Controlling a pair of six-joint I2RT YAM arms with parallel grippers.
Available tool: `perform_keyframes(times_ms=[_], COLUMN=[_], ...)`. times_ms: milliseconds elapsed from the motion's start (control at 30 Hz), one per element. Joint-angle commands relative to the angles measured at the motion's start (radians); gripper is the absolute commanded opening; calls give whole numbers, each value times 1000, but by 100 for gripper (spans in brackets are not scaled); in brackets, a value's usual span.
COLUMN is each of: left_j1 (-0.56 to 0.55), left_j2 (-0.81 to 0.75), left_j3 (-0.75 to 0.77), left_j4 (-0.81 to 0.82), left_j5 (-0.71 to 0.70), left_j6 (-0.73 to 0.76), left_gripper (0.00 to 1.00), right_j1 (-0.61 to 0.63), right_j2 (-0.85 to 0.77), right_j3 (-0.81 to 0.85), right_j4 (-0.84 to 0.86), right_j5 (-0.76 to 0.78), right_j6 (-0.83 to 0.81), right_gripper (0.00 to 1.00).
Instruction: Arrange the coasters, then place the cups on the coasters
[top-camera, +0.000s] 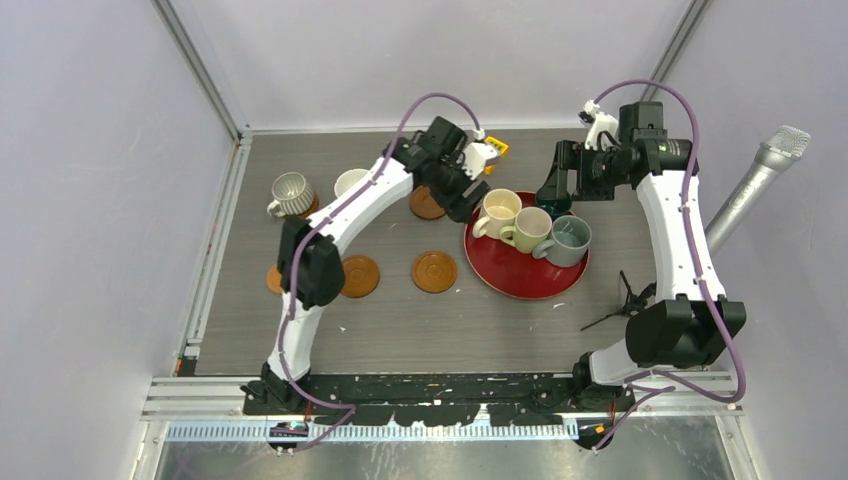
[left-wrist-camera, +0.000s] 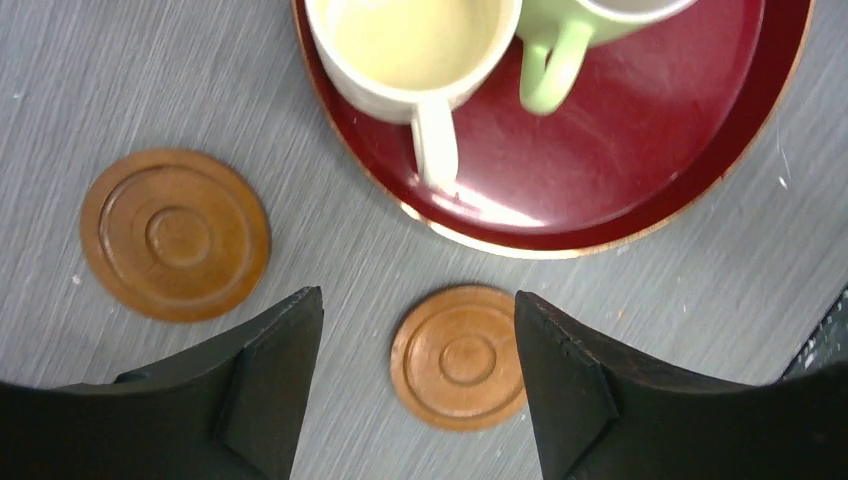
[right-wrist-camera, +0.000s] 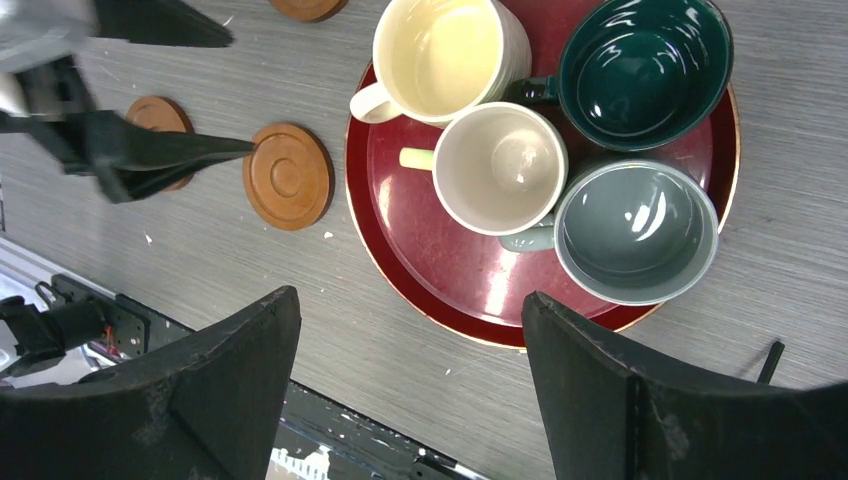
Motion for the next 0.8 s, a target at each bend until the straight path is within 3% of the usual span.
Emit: perform_keyframes(times_ms=[0, 233, 767], left_j1=[-65, -118, -147], left_j2=[117, 201, 371], left_j3=[145, 177, 315], left_j4=[-48, 32, 55], left_j5=[-99, -175, -254], left_j6=[-118, -133, -144], left_gripper=[71, 64, 49], right_j1=[-15, -23, -37], right_j2=[-63, -87, -102], right_j3=[-11, -24, -41], right_j4=[55, 51, 48], right_j5=[5, 5, 7], right_j6=[24, 16, 21], right_gripper=[86, 86, 86])
